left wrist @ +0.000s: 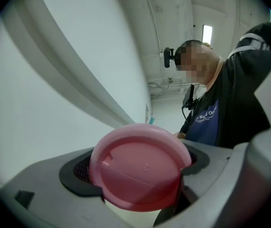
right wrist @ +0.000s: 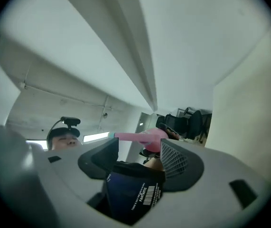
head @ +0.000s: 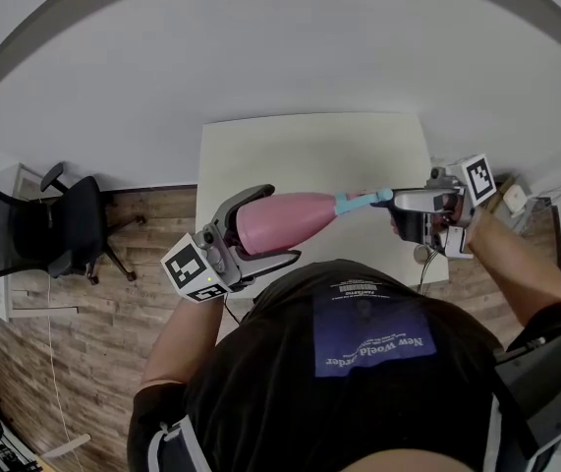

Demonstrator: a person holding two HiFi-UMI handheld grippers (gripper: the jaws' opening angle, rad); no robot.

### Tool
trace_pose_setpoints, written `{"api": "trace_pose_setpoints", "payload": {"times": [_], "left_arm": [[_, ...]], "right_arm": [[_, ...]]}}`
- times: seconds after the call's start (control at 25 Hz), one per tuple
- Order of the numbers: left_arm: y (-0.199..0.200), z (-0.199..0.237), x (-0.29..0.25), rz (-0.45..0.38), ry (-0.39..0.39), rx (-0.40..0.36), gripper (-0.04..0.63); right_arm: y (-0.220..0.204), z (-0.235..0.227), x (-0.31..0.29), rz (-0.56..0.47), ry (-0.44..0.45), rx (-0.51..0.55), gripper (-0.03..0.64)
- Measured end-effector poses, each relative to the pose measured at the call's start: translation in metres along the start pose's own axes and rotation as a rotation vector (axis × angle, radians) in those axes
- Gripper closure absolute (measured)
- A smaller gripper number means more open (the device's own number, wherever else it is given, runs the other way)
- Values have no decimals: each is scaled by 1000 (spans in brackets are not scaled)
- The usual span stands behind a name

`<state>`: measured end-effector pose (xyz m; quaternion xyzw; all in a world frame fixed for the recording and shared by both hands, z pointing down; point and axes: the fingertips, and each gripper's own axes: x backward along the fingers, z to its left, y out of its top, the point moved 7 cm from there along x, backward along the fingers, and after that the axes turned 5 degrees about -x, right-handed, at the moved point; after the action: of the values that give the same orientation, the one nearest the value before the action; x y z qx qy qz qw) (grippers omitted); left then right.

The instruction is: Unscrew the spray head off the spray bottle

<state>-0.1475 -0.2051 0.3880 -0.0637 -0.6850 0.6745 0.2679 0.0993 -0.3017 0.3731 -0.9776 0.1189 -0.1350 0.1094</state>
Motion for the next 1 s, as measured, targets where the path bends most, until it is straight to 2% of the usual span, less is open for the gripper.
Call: {"api": "trace_pose_setpoints", "payload": {"times": [0.16,0.48,0.76,1.0], "left_arm": [[3,-2,-2,17,-8,-46,127],[7,-11,0,28,-28,-115,127],[6,-15,1,58,-21,-149,127],[5,-25,0,150,-11,-267,127]], "right_arm": [[-1,0,-12,-11,61,-99,368],[-1,5,-18,-26,124,-137,368],[-2,1,-19,0,63,-164,368],[-6,-9,-19,22,-58,-209,370]]}}
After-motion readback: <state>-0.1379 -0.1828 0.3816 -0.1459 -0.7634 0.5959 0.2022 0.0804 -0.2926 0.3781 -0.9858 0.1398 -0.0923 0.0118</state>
